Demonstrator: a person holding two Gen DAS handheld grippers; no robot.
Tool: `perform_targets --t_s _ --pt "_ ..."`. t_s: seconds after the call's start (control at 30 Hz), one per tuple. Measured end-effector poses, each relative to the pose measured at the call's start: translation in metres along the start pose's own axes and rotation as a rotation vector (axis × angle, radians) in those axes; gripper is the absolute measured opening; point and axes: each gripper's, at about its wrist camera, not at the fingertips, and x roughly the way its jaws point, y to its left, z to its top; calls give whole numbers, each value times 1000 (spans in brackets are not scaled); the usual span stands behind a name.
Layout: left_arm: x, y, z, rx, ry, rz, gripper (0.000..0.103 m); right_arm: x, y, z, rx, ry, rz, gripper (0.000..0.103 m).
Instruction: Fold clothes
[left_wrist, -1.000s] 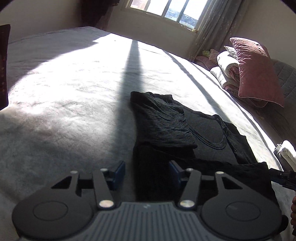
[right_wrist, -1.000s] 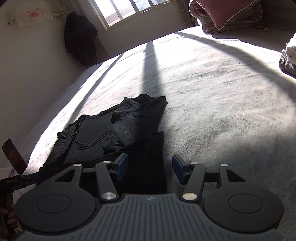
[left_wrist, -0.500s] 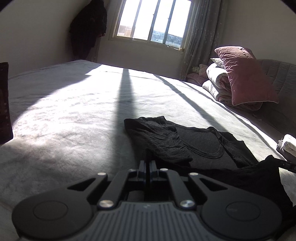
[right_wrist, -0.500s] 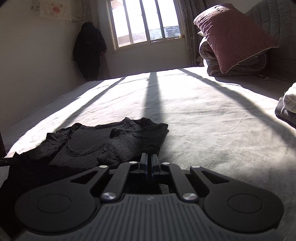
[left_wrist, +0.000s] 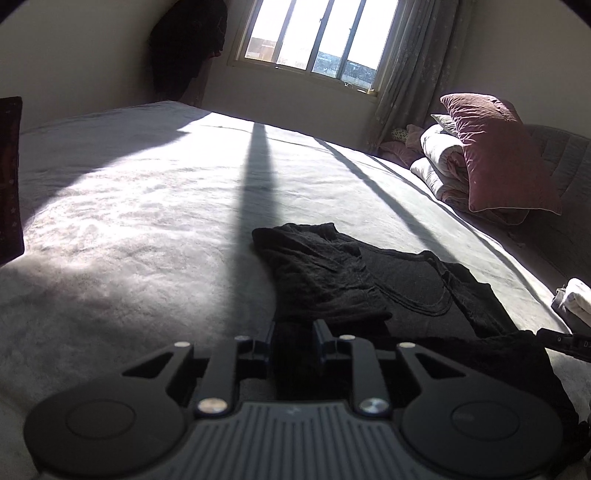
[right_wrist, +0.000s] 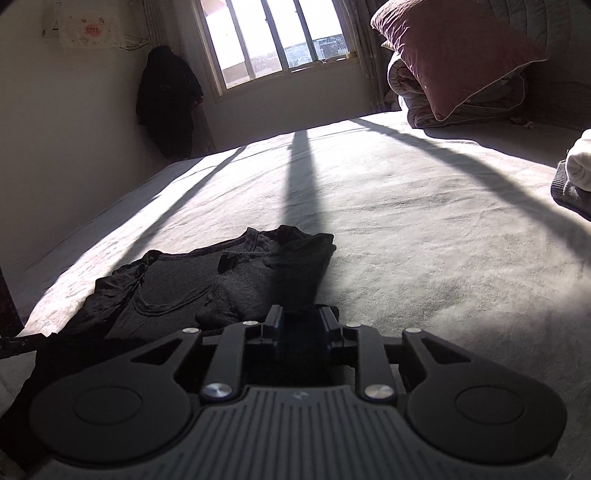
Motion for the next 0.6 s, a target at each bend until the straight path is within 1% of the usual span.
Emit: perform_targets --t_s 0.03,0.2,0.23,0.27,0.3,0.33,0.37,0.43,0.5,0.6 --pt "2 0 1 -5 7 -1 35 3 1 0 -1 11 -3 46" --pt "16 -2 4 -8 45 -17 34 17 4 -2 -16 66 -30 47" --pt "18 -3 3 -2 53 -19 34 19 5 -3 -20 72 -30 45" --pt "19 -4 2 6 59 -20 23 21 6 -5 -26 75 -32 38" --pt "20 -6 1 22 58 -14 5 22 6 -6 -35 72 -35 16" --pt "18 -9 0 45 49 -1 3 20 9 -8 -56 58 -43 10" --pt "16 -11 -2 68 33 11 3 18 11 -9 -75 45 -52 10" --pt "8 -14 -4 104 -7 26 3 11 13 -10 -100 13 -64 7" --pt "-2 -16 -5 134 -59 41 3 3 14 -8 -114 -35 -78 6" --pt "-18 -17 -4 152 -136 50 2 -11 14 -5 -138 -119 -97 6"
